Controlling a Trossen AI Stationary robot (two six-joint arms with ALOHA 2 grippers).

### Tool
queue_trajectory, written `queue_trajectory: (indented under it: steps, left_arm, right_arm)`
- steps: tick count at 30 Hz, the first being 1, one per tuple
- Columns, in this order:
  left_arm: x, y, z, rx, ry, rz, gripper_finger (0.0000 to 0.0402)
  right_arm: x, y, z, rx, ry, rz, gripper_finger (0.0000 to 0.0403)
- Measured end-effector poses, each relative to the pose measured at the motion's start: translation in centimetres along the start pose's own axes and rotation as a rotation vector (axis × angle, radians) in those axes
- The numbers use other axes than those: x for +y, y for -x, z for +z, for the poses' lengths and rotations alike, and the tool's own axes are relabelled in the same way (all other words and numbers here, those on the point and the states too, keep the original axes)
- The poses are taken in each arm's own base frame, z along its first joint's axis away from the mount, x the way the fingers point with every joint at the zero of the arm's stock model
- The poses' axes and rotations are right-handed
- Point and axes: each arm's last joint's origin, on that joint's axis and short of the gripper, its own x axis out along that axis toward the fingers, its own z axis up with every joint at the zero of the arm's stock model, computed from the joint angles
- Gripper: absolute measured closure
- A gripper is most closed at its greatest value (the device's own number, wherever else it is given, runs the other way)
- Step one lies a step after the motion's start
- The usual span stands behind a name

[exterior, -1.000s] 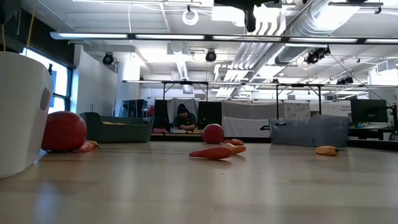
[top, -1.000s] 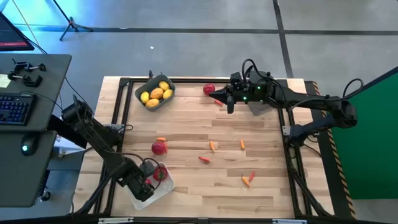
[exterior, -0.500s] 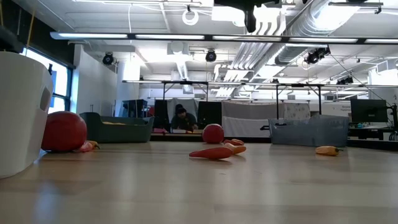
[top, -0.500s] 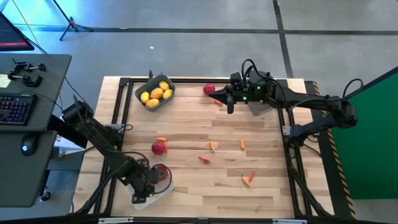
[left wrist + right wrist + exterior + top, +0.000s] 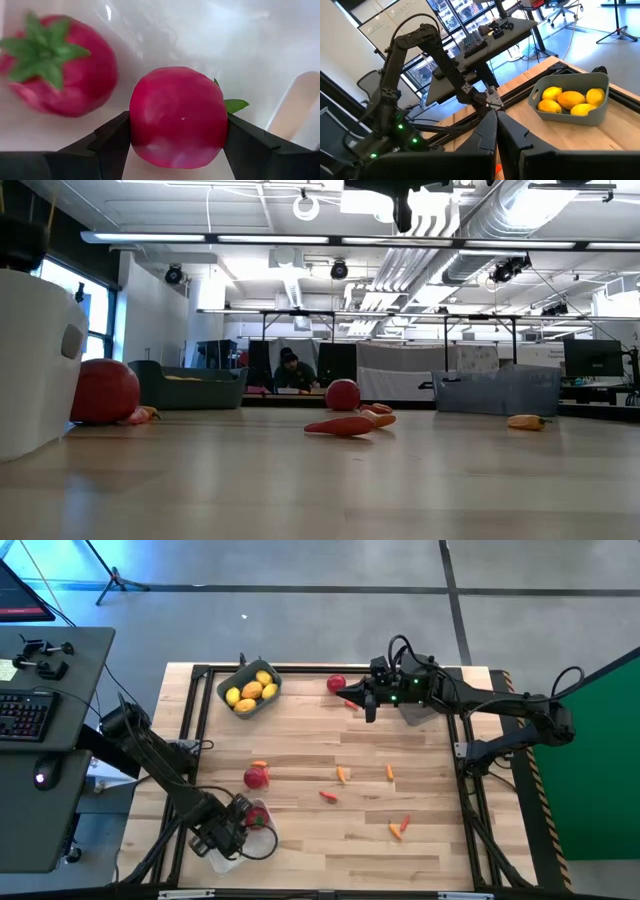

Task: Sort produce into baskets
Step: Put the red tomato into the white bin

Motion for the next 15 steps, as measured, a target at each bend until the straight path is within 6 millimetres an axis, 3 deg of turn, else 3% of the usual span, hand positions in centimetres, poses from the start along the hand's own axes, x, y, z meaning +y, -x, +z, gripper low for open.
queue_trajectory:
  steps: [6,15]
  left_arm:
    - [-0.2,-1.4,-1.2,0.047,-0.213,0.008,0.0144]
    - [-0.3,-1.4,-0.7,-0.003,-0.089,0.002,0.0144]
  right_arm:
    - [0.0,0.0,0.0,0.0,-0.024,0.0,0.0403]
    - [0.0,0.0,0.0,0.0,-0.024,0.0,0.0403]
